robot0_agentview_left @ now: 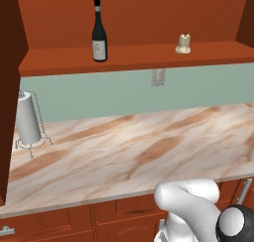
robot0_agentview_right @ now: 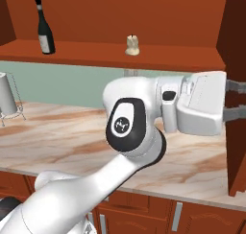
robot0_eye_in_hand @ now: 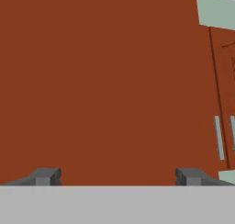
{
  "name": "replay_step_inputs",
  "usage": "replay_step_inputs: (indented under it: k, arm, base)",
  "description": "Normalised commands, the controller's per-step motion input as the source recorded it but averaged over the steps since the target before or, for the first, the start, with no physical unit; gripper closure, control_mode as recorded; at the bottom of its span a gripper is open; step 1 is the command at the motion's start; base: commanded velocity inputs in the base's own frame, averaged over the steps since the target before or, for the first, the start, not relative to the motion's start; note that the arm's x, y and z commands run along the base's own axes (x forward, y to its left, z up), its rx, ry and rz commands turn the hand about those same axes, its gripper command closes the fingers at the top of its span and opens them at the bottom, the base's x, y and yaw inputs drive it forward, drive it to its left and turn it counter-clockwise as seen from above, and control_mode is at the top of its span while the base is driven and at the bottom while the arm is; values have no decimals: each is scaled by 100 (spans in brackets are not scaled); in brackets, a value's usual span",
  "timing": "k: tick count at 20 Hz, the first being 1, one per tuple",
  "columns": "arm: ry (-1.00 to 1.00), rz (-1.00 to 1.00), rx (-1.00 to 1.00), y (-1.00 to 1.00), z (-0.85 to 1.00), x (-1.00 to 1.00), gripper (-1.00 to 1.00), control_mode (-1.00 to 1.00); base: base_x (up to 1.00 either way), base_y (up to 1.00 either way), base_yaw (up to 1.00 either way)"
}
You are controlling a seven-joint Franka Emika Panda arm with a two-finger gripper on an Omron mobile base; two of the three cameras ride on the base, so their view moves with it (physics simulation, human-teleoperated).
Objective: Get the candle and the wine from the cabinet and move them to the dining counter.
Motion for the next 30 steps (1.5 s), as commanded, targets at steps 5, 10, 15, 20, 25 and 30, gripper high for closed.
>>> replay_step_inputs:
  k: [5, 10, 15, 20, 25, 30]
  arm:
    - [1, 0, -1, 12, -13, -16, -100, -100]
    - [0, 0, -2, 57, -14, -39, -100, -100]
    - [1, 3, -3, 77, 5, -17, -100, -100]
    - [12, 19, -2, 77, 3, -2, -100, -100]
    - [25, 37, 1, 85, 0, 0, -100, -100]
    - [22, 39, 1, 89, 4, 0, -100, -100]
  base:
    - [0, 0, 0]
    - [0, 0, 0]
    - [0, 0, 0]
    - [0, 0, 0]
    - [0, 0, 0]
    - [0, 0, 0]
